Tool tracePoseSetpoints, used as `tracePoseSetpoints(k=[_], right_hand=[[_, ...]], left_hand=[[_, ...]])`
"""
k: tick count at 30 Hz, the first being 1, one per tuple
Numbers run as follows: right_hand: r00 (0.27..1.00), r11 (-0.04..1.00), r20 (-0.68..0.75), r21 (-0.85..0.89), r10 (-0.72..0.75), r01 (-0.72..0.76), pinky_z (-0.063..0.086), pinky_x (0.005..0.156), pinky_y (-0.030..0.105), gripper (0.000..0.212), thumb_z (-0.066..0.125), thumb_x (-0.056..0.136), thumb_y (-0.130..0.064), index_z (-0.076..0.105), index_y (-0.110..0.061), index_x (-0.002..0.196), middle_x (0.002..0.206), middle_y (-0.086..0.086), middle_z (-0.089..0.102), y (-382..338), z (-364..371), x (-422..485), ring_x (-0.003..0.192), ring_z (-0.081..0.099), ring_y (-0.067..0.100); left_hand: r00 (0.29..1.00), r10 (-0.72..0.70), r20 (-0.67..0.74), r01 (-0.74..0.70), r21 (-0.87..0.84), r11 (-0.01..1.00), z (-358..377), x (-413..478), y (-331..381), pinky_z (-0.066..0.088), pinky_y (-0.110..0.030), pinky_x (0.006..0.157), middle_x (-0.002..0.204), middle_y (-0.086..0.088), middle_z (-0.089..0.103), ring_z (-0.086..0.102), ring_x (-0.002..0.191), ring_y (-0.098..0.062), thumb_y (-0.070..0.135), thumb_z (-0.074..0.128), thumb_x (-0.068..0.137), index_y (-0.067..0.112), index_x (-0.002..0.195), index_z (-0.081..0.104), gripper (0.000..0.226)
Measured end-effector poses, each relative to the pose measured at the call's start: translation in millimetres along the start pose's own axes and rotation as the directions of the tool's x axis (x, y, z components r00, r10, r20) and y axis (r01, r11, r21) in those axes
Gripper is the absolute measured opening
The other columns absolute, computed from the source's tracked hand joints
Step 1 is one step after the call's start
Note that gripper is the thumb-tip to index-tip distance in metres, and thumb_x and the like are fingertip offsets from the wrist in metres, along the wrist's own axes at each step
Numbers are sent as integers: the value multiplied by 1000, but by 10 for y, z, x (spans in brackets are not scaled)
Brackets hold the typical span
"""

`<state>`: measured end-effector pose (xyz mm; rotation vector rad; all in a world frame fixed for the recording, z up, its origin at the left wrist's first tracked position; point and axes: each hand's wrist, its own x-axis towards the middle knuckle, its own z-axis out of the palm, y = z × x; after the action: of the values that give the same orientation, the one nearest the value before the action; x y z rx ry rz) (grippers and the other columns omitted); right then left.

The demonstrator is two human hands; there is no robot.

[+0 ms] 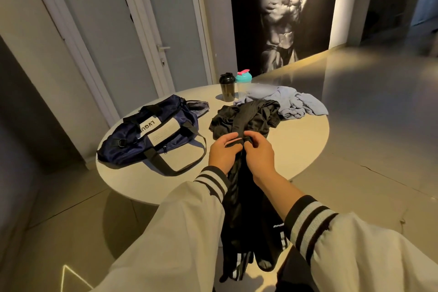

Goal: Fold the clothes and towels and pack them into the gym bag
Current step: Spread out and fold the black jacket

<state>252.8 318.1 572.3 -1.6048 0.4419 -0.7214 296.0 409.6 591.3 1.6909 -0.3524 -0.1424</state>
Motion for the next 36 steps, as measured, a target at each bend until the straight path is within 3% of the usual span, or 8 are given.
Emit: tracePoseSetpoints(k=[6, 10, 13, 17, 23, 30, 36], right_hand=[[999, 998, 6, 44, -42, 42, 46, 95, 24, 30, 54, 99, -8, 67, -26, 120, 121, -8, 65, 13, 35, -68, 112, 58, 10], [995, 996, 50, 35, -89, 87, 44, 89, 14, 31, 58, 97, -8, 68, -26, 119, 119, -9, 66, 2, 89, -125, 107, 59, 5], [993, 995, 73, 27, -93, 91, 48, 95, 23, 31, 61, 95, -6, 70, -22, 119, 117, -7, 68, 10, 169, -180, 105, 61, 6], [995, 996, 50, 33, -88, 86, 49, 93, 21, 28, 62, 95, -8, 70, -25, 116, 114, -9, 69, -14, 251, -198, 103, 62, 3], [997, 997, -31, 37, -66, 67, 50, 91, 24, 26, 63, 94, -13, 70, -25, 115, 111, -10, 69, -92, 359, -184, 101, 62, 4], [1000, 997, -10, 76, 26, -26, 53, 94, 31, 25, 61, 95, -8, 70, -22, 113, 107, -6, 68, -160, 328, -144, 100, 62, 10], [994, 984, 107, 174, 13, -32, 54, 94, 30, 32, 53, 98, -4, 70, -29, 109, 108, -9, 71, -210, 284, -184, 103, 65, 6]], left_hand=[[999, 38, 36, -42, 105, 994, -69, 20, -49, 48, -28, 100, 126, 2, 62, 59, 115, -14, 1, 59, 94, 18, 138, 57, 48], [993, 45, -110, -33, 103, 994, -168, 34, -75, 45, -9, 74, 113, 6, 61, 59, 100, -9, 11, 68, 91, 18, 129, 60, 39], [980, -5, -197, 19, 67, 998, -216, 40, -109, 47, -15, 75, 111, 2, 65, 63, 101, -15, 16, 71, 90, 18, 120, 65, 31], [969, -55, -242, 78, 84, 993, -278, 47, -152, 49, -20, 70, 106, -3, 70, 67, 96, -19, 21, 73, 88, 15, 113, 65, 27], [980, -12, -199, 43, 152, 987, -294, 30, -118, 55, -40, 93, 105, -1, 72, 67, 99, -20, 26, 68, 91, 18, 110, 71, 20], [999, 6, -50, 1, 122, 993, -281, -55, -13, 47, -38, 107, 125, -3, 67, 60, 117, -18, 16, 53, 99, 16, 135, 62, 37], [999, -44, -11, 45, 63, 997, -269, -33, 86, 41, -44, 113, 142, -3, 55, 51, 130, -21, 25, 44, 104, 24, 145, 50, 42]])
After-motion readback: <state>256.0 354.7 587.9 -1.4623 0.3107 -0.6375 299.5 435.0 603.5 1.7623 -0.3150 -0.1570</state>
